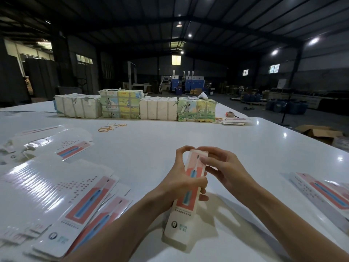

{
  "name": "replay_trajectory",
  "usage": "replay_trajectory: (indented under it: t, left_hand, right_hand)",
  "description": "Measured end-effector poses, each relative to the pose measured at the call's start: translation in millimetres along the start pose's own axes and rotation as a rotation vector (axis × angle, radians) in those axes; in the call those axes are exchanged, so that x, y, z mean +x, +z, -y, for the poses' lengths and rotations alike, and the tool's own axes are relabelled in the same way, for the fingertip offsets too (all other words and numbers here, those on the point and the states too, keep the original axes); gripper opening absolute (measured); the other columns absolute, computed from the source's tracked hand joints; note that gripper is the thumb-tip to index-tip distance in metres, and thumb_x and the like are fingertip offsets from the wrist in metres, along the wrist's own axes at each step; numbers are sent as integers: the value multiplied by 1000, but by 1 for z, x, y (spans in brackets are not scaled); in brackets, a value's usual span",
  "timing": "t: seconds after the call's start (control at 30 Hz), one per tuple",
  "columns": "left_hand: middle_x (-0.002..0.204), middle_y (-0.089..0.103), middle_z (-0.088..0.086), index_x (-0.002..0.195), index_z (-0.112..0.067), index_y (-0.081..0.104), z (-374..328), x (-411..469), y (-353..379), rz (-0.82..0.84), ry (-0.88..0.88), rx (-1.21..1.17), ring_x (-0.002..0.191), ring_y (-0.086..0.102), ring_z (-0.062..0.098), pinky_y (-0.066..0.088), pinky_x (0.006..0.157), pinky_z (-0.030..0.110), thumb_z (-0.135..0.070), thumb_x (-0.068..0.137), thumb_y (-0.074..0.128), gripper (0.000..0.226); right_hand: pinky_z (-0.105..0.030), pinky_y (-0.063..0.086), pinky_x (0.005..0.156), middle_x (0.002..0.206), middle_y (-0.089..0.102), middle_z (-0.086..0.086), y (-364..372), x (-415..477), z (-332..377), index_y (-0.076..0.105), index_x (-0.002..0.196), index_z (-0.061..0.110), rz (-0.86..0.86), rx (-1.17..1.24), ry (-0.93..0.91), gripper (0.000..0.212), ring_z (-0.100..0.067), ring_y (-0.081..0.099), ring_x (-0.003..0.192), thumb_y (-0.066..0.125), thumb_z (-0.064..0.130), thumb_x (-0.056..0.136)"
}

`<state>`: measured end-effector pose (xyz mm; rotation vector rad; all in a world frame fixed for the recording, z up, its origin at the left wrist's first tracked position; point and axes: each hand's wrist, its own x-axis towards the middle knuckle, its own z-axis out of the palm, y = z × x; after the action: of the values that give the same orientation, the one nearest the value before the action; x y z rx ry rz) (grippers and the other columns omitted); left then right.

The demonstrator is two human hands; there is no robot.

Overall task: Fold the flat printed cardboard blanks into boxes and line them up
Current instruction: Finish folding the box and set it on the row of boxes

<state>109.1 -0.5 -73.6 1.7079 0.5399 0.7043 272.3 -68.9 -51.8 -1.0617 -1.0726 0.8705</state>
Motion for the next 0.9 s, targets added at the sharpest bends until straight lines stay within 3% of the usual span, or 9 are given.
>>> replay_trajectory:
  t: [0.13, 0.27, 0.47, 0.6, 0.7, 0.8, 0.9]
  left_hand:
    - [113, 62, 12, 134, -60, 26, -2, -1, -3, -22, 17, -33, 79, 78, 27, 64, 66, 34, -9, 80, 84, 94]
    - [113, 63, 10, 131, -63, 26, -1, -3, -1, -13, -1, -39, 79, 78, 27, 65, 68, 36, -11, 80, 83, 92]
    - [114, 64, 11, 135, -60, 34, -2, -3, 2, -16, 23, -64, 78, 77, 27, 65, 68, 37, -12, 81, 83, 87]
    - [117, 65, 13, 138, -51, 34, -3, -3, 2, -36, -10, -99, 87, 78, 32, 66, 74, 43, -18, 81, 86, 83]
    - [119, 64, 18, 143, -44, 33, -4, -4, 1, -40, -24, -156, 87, 76, 34, 65, 84, 53, -26, 77, 83, 85]
    - [121, 65, 21, 145, -39, 33, -7, -5, 1, -67, -37, -249, 85, 73, 35, 64, 87, 53, -34, 79, 70, 77]
    - [116, 64, 23, 151, -30, 32, -12, -7, 4, -147, -16, -385, 85, 71, 31, 62, 84, 48, -31, 101, 60, 57]
  right_hand:
    - [-39, 64, 89, 109, 79, -6, 8, -6, -3, 73, 121, 12, -59, -128, -110, 24, -29, 76, 105, 72, 17, 98]
    - [-36, 65, 85, 107, 79, 3, 8, -9, -3, 78, 115, 17, -95, -272, -185, 18, -20, 77, 103, 72, 21, 98]
    - [-33, 65, 82, 107, 80, 1, 4, -9, -5, 79, 114, 18, -91, -224, -201, 19, -23, 77, 102, 74, 20, 97]
    - [-27, 63, 81, 110, 78, 9, 9, -8, -11, 74, 123, 23, -85, -308, -241, 23, -17, 75, 106, 68, 25, 101]
    - [-29, 63, 85, 127, 71, 8, 13, -7, -16, 60, 139, 27, -72, -368, -268, 36, -13, 72, 112, 63, 28, 103]
    - [-20, 57, 94, 136, 59, 8, 14, -6, -21, 55, 134, 28, -142, -567, -340, 31, -9, 64, 120, 63, 27, 104]
    - [-13, 48, 94, 121, 53, 5, 15, -7, -20, 67, 123, 27, -170, -884, -412, 19, -3, 55, 115, 62, 30, 105]
